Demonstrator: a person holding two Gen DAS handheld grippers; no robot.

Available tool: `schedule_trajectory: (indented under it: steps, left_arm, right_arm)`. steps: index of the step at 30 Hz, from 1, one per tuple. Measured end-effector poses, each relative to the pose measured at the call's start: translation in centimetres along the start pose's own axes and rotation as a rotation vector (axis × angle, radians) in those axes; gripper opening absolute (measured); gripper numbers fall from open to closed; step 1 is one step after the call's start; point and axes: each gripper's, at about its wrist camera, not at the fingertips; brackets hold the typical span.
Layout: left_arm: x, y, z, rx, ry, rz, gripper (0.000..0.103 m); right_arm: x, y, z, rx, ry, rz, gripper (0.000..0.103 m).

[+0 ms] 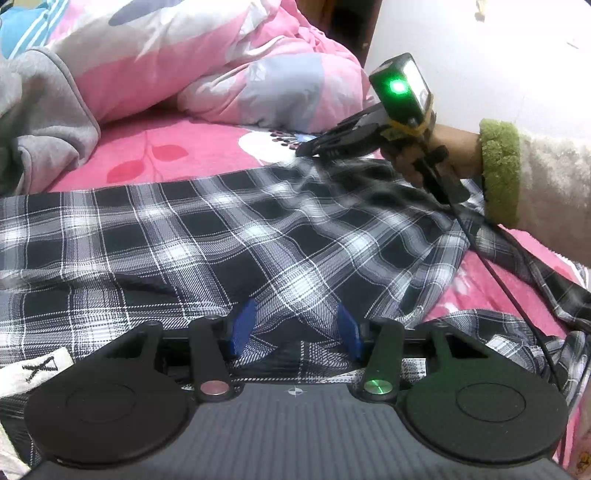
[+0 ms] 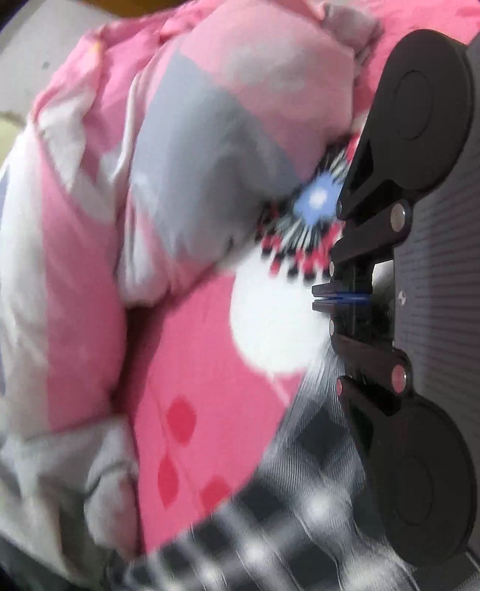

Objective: Fold clothes

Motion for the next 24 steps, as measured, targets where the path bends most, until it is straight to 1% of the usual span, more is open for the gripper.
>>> schedule_trajectory:
  steps: [1,2,5,8,10,12,15,17,18,19,20,21,22,23,24]
  left_arm:
    - [0.0,0.0,0.0,-0.001,0.001,0.003,0.049]
    - [0.1,-0.1,0.1,-0.001,0.002,0.008,0.049]
    - [0.7,-0.8,0.6,0.008,0.028,0.067,0.050]
    - [1.7,-1.8,1.8,-0.042,0.091,0.161,0.051]
    - [2.5,-2.2,2.5,-0.080,0.104,0.207,0.053]
    - [3.3,-2.3,2.8,-0.108,0.073,0.236,0.053]
    - [4.9,-2.0,2.7,-0.132,-0.014,0.265,0.053]
    - [5.8,-1.8,2.8,-0.152,-0.065,0.278,0.053]
    - [6.3,-1.8,2.9,-0.167,-0.083,0.289,0.053]
    - [6.6,-1.8,3.1,-0.182,-0.100,0.300,0.053]
    - [7.0,-1.8,3.1,-0.195,-0.117,0.310,0.053]
    - [7.3,-1.8,3.1,-0.202,-0.134,0.315,0.053]
    - [7.6,-1.8,3.1,-0.209,-0.152,0.321,0.053]
    - [7.9,-1.8,3.1,-0.214,-0.170,0.327,0.053]
    - [8.2,-1.7,3.1,-0.215,-0.187,0.336,0.053]
  right_arm:
    - [-0.6,-0.3,0.2,-0.006,-0.001,-0.036,0.000]
    - [-0.9,-0.8,0.7,-0.026,-0.024,-0.072,0.000]
    - [-1.1,-2.5,2.4,-0.096,-0.127,-0.164,0.001]
    - [0.2,-4.2,2.8,-0.117,-0.245,-0.205,0.002]
    - [1.8,-5.1,2.2,-0.115,-0.310,-0.212,0.002]
    - [3.5,-5.9,1.4,-0.106,-0.371,-0.213,0.002]
    - [6.3,-7.0,0.0,-0.084,-0.462,-0.208,0.002]
    - [8.0,-7.2,-1.0,-0.051,-0.512,-0.188,0.006]
    - [8.7,-7.3,-1.3,-0.041,-0.523,-0.172,0.014]
    - [9.3,-7.2,-1.6,-0.035,-0.535,-0.160,0.025]
    - [9.7,-7.1,-1.7,-0.035,-0.546,-0.156,0.031]
    - [10.0,-7.1,-1.8,-0.038,-0.560,-0.160,0.042]
    - [10.2,-7.0,-1.9,-0.040,-0.577,-0.163,0.046]
    - [10.4,-6.9,-2.0,-0.043,-0.592,-0.163,0.046]
    - [10.6,-6.8,-2.1,-0.047,-0.606,-0.157,0.040]
Point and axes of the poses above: each gripper's, at about its wrist camera, not at the fingertips, and z roughly against the way its jaws point, x to its left, y to its underside, and after that the axes turned 15 degrees about -x, right-handed
